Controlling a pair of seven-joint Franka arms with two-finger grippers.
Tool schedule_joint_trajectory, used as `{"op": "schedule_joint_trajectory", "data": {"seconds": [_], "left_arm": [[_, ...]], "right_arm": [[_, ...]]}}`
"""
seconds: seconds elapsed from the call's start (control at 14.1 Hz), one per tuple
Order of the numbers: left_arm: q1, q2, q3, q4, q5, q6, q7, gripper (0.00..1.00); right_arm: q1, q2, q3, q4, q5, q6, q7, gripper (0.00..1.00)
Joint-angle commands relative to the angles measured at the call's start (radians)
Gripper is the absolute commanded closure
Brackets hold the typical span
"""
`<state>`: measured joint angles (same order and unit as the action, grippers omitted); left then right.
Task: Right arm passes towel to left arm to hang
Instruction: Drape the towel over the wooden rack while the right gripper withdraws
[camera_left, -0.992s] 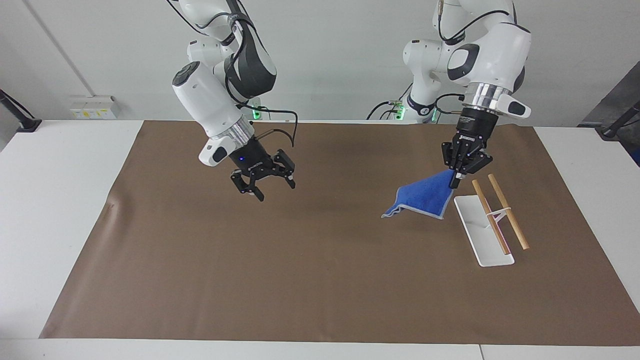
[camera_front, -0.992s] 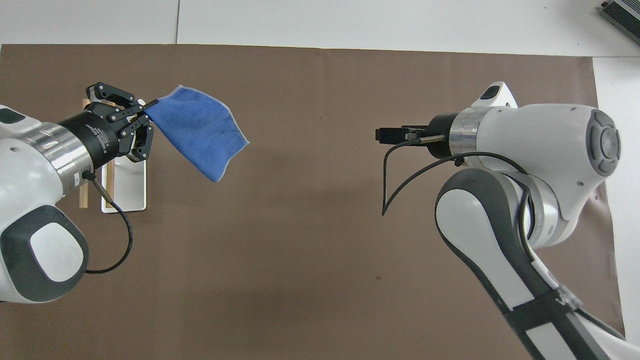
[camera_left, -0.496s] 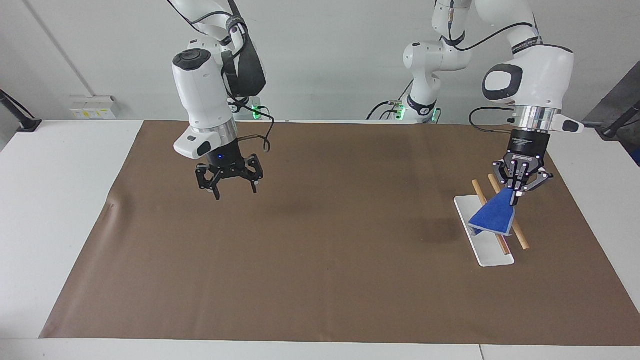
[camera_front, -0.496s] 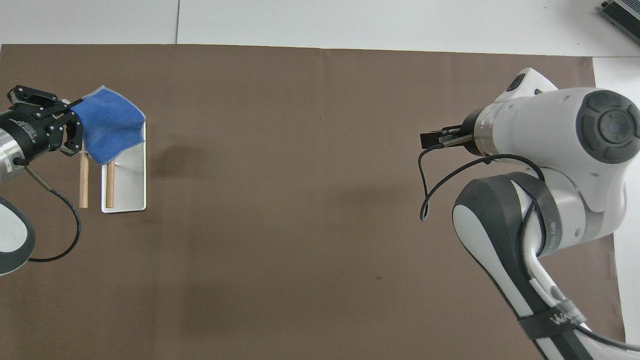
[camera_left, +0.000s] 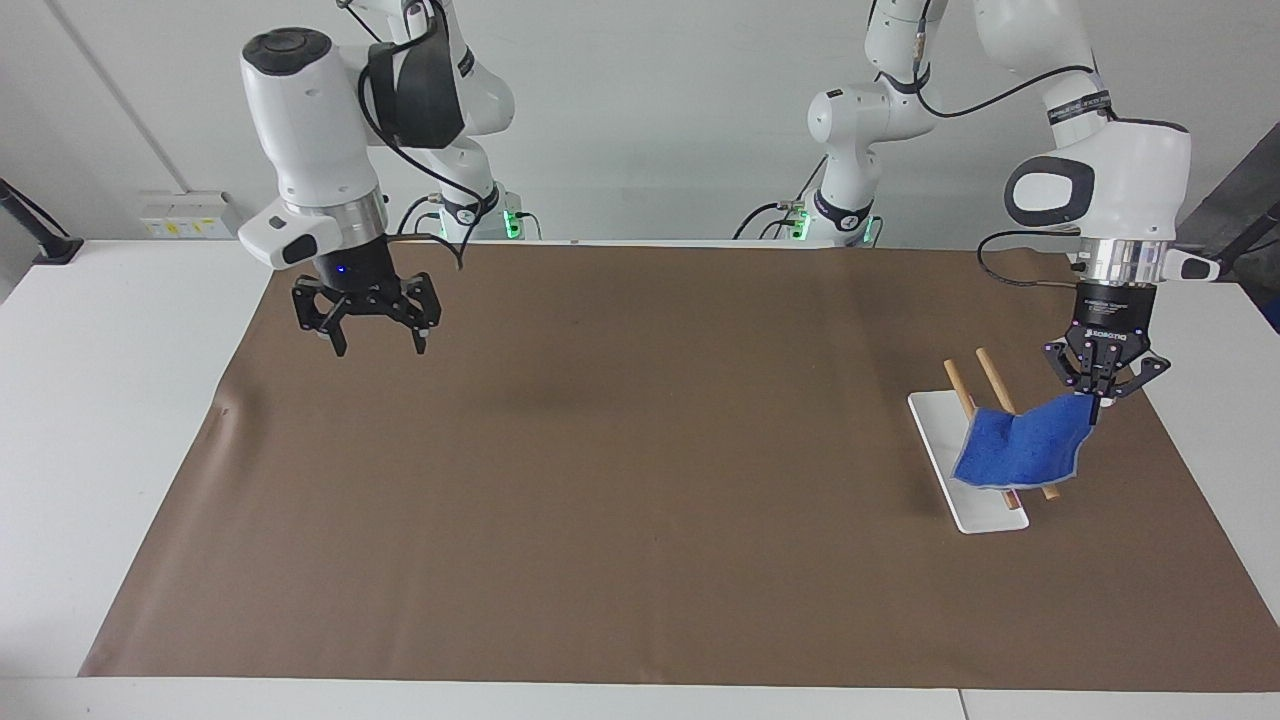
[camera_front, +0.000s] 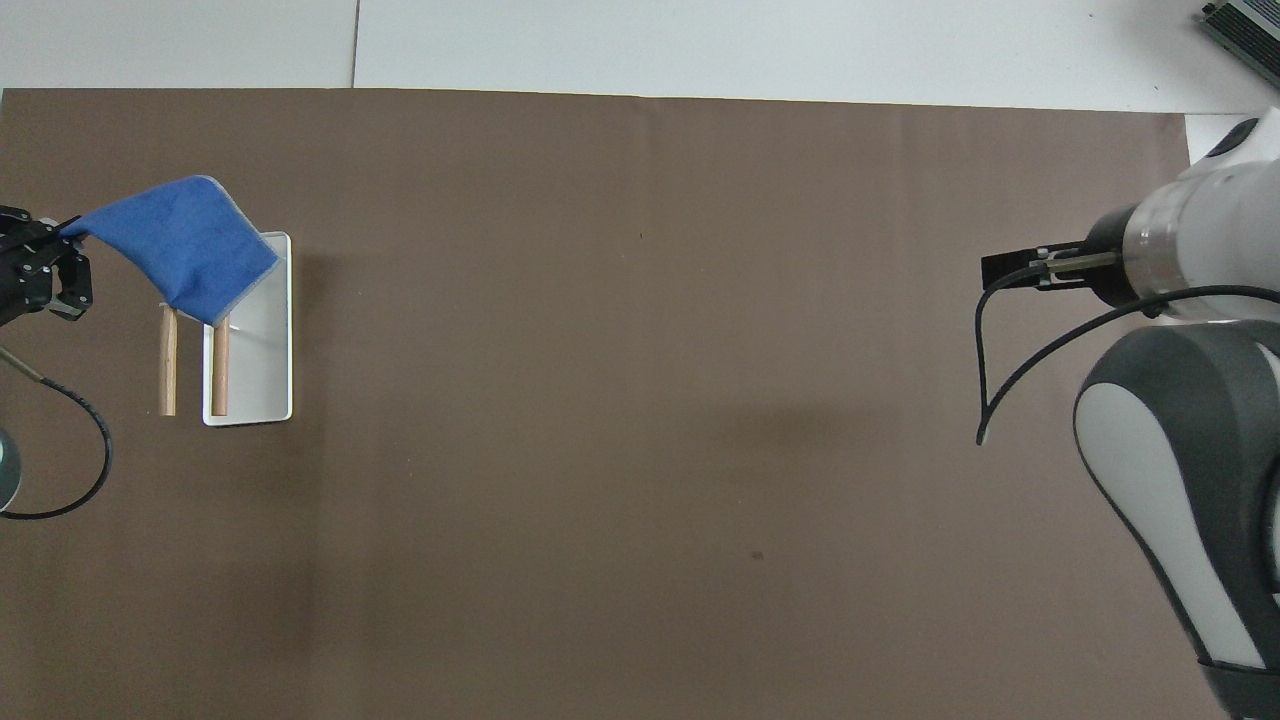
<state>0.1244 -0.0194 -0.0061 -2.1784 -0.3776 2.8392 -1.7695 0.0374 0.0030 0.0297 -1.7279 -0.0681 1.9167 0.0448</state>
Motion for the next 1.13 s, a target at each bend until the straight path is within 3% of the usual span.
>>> {"op": "schedule_joint_trajectory", "data": {"seconds": [0.0,0.21,0.5,1.06], "left_arm": [[0.044,0.01,-0.012,-0.004,-0.012,0.042,-0.047,1.0],[0.057,0.012,-0.011,-0.008,-0.012,0.043,-0.048,1.0],[0.078,-0.005,-0.011,-0.072,-0.011,0.04,-0.025,0.98],[0.109,0.006,-0.009,-0.121,-0.009,0.066,-0.019,0.96]], "right_arm": [[0.024,0.0,-0.069,0.111,-0.001,-0.143,0.01,0.0],[0.013,-0.004,-0.09,0.146,0.019,-0.263,0.02,0.0],[0.009,-0.044,-0.091,0.09,0.06,-0.286,0.064,0.0],[0.044,-0.047,-0.065,0.085,0.057,-0.286,0.058,0.0]]}}
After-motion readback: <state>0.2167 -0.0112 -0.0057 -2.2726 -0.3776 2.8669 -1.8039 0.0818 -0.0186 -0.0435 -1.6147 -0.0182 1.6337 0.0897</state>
